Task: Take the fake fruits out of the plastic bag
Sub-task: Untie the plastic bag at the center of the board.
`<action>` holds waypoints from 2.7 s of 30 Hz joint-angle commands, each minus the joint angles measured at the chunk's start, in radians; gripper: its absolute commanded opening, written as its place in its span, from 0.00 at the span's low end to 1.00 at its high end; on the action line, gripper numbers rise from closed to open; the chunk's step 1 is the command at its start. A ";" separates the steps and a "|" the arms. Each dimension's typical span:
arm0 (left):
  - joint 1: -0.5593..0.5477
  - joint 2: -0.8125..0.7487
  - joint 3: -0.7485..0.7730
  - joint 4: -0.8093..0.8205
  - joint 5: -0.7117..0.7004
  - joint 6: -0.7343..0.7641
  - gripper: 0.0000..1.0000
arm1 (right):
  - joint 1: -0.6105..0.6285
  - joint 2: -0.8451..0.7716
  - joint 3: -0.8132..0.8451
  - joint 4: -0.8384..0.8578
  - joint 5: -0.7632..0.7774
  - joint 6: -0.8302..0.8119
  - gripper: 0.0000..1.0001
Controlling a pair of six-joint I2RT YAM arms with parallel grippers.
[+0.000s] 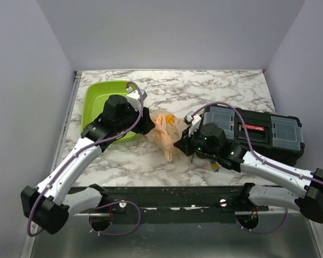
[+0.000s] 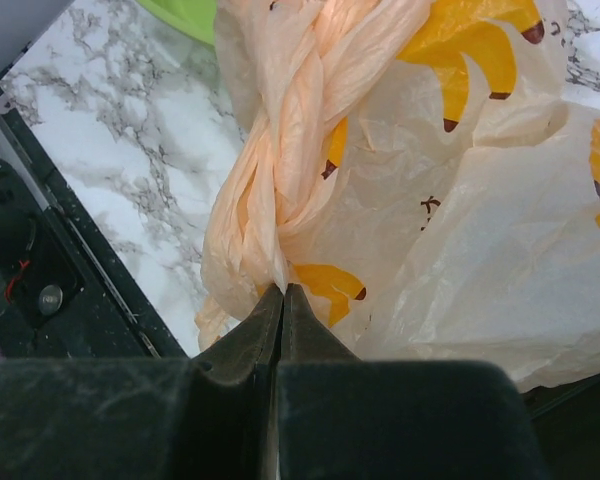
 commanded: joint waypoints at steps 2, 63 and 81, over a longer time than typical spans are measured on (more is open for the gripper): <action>-0.093 -0.118 -0.060 0.133 -0.084 0.154 0.56 | 0.003 -0.012 -0.038 0.057 0.003 0.020 0.01; -0.355 0.134 -0.137 0.499 -0.298 0.748 0.00 | 0.003 -0.016 -0.038 -0.029 0.170 0.168 0.01; -0.130 0.248 0.158 0.210 -0.168 0.239 0.00 | 0.003 0.103 -0.031 0.129 0.120 0.274 0.05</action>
